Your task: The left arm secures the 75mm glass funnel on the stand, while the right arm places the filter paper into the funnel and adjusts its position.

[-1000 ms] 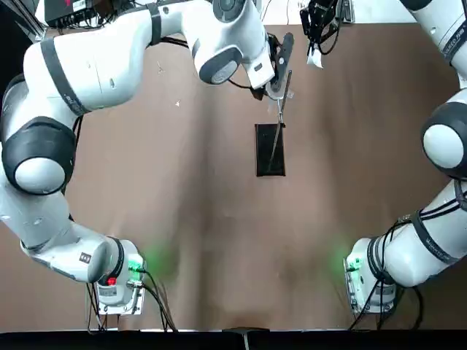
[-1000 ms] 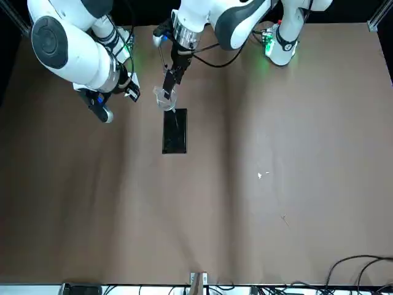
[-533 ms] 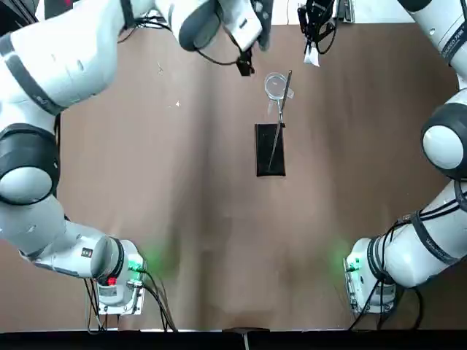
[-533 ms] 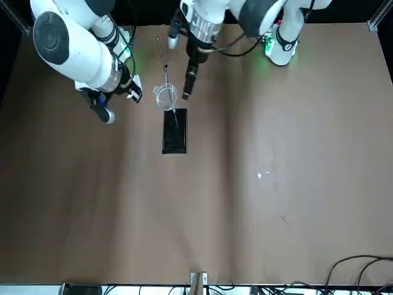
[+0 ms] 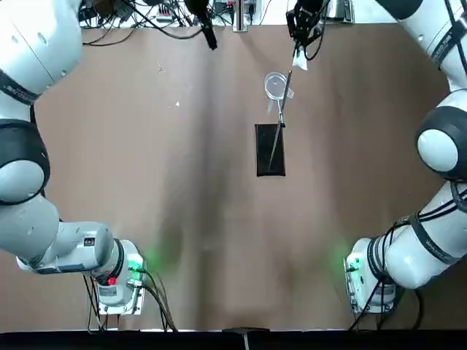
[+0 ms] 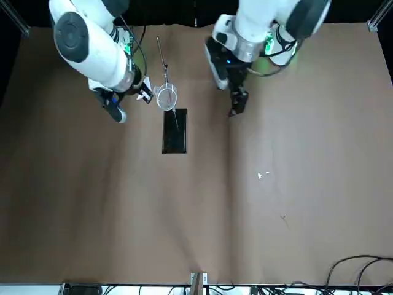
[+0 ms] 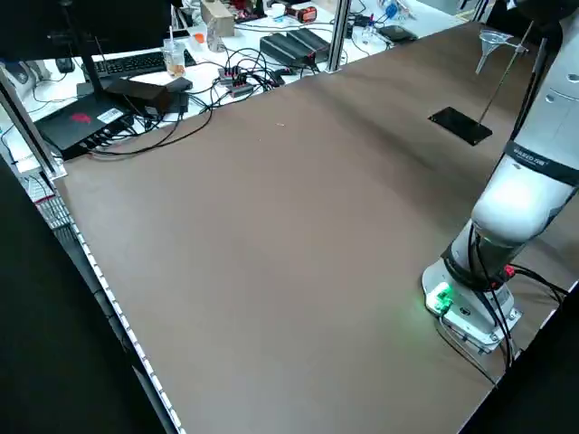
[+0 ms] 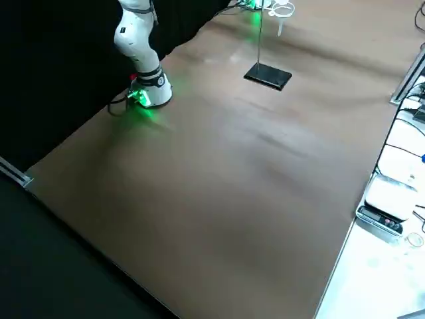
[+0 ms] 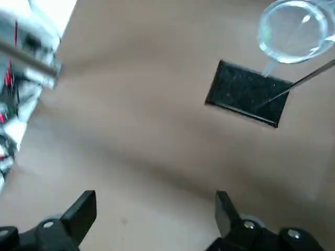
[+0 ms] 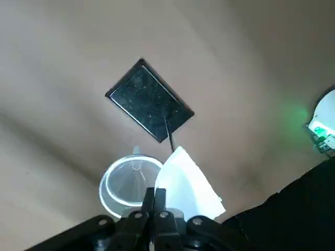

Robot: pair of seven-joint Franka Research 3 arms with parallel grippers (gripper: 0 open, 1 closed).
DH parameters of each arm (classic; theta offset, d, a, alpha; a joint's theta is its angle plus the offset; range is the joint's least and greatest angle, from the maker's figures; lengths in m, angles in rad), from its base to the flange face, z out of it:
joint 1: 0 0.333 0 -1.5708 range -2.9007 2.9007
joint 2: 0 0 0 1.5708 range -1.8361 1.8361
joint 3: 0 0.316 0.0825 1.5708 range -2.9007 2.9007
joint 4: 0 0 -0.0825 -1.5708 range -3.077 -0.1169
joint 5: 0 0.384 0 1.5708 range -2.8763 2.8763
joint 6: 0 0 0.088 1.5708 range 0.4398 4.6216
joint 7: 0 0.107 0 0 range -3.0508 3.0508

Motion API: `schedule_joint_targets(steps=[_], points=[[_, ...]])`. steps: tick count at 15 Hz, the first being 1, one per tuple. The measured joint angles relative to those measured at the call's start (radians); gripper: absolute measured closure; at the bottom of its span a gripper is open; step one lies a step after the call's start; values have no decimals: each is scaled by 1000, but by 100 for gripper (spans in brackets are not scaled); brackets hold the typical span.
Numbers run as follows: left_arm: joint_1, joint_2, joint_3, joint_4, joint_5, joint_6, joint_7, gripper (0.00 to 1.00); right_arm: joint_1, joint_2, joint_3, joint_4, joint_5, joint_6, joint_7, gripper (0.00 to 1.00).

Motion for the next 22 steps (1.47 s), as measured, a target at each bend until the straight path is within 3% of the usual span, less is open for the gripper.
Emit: schedule_joint_targets(steps=[10, 12, 16, 22], points=[[271, -5, 0, 41, -14, -385, -412, 0, 73, 80, -1, -1, -22, 59, 25, 96], [317, -5, 0, 54, -18, -441, -517, 0, 78, 88, -1, -1, -24, 59, 29, 92], [369, -11, 1, 66, -3, -512, -692, 0, 83, 97, -1, -1, -24, 59, 30, 86], [392, -19, 4, 67, 166, -543, -715, 0, 111, 99, 0, 3, -24, 64, 30, 83]])
